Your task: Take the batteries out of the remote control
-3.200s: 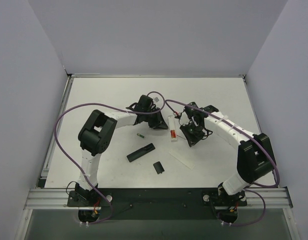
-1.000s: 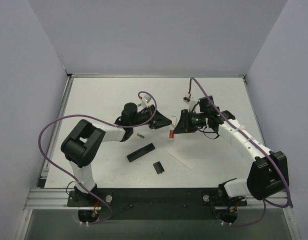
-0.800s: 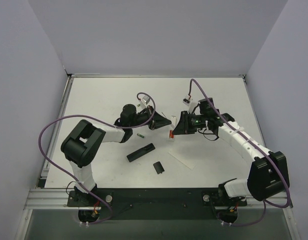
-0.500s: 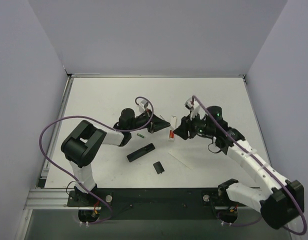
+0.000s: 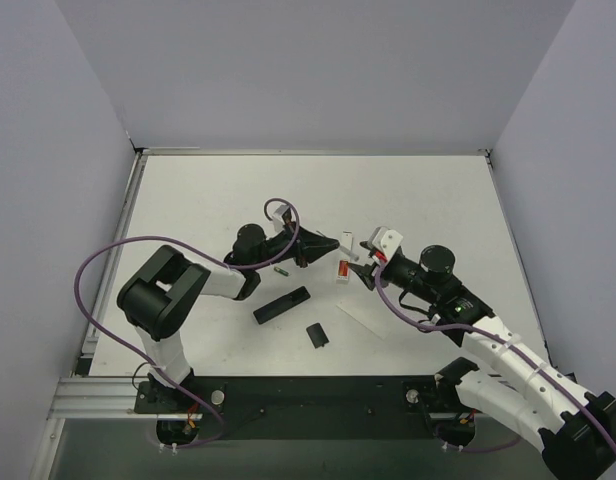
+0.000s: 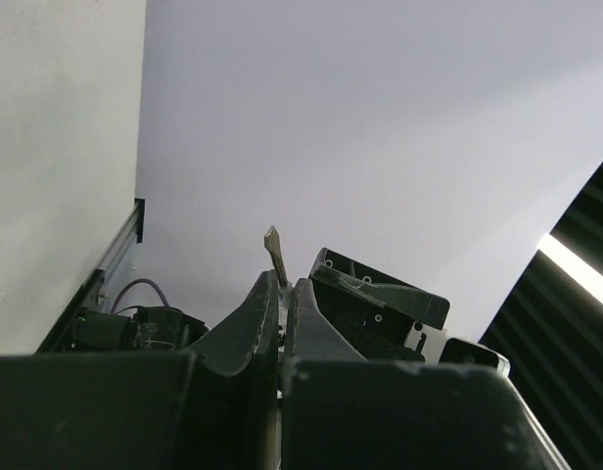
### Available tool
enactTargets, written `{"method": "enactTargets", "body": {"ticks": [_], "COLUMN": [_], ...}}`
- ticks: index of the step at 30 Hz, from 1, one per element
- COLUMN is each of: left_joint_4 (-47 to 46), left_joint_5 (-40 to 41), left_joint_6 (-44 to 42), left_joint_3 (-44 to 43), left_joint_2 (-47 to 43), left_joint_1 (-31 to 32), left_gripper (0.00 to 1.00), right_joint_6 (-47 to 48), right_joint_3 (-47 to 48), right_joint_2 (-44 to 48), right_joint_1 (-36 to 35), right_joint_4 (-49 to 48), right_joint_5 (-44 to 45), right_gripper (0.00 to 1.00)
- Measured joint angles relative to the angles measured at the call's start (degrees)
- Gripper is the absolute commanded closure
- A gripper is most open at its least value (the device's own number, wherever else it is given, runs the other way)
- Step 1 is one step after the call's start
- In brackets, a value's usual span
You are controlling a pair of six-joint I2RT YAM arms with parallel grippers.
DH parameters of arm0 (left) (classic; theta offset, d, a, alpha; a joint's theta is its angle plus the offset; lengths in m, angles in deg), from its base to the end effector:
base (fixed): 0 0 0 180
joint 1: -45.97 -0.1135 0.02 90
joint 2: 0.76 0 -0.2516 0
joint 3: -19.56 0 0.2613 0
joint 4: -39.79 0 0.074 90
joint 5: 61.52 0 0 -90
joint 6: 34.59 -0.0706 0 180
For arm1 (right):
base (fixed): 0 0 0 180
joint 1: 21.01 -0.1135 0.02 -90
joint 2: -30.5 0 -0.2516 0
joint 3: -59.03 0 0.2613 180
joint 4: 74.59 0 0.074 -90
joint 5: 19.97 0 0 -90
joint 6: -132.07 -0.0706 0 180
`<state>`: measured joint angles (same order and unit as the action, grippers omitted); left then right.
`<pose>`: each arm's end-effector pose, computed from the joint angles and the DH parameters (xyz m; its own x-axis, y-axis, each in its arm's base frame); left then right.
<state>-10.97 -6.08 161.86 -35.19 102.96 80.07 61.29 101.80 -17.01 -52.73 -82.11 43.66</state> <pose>0.2949 -0.2480 0.1649 -0.9004 -0.3442 0.2660 -0.2389 -0.1199 -0.9636 0.1941 0.1568 0.2841 0.3183 -0.1500 -0.9361 -0.7876 0.5078 -0.3492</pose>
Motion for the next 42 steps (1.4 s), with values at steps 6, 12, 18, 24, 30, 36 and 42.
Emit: {"method": "enactTargets", "body": {"ticks": [6,12,18,24,30,36,42], "left_joint_4": [-1.1,-2.9,-4.2,-6.3,-7.3,-7.8,-8.2], "left_joint_5": [1.0,1.7,2.6,3.5,3.5,3.8,3.3], "left_joint_6": [4.2,6.5,8.0,8.8,8.7,9.0,8.5], "left_joint_3": [0.0,0.0,0.2,0.4,0.8,1.3,1.3], "left_joint_2": [0.0,0.0,0.0,0.4,1.3,1.5,2.1], "left_joint_1": [1.8,3.3,3.6,3.7,3.8,3.8,3.8], "left_gripper": [1.00,1.00,1.00,1.00,1.00,0.91,0.50], "right_joint_6": [2.1,3.0,3.1,2.5,2.1,2.9,4.2], "right_joint_3": [0.0,0.0,0.0,0.0,0.0,0.1,0.3], "right_joint_2": [-0.4,-2.4,-2.7,-2.8,-3.5,-4.2,-4.2], "right_joint_1": [-0.6,-0.8,-1.0,-1.4,-1.8,-2.5,-3.1], "right_joint_4": [-2.7,-2.6,-3.4,-4.9,-5.8,-6.0,-4.9], "right_joint_5": [0.5,0.8,1.5,1.8,1.8,3.0,3.7], "right_gripper": [0.56,0.62,0.90,0.78,0.76,1.00,1.00]}}
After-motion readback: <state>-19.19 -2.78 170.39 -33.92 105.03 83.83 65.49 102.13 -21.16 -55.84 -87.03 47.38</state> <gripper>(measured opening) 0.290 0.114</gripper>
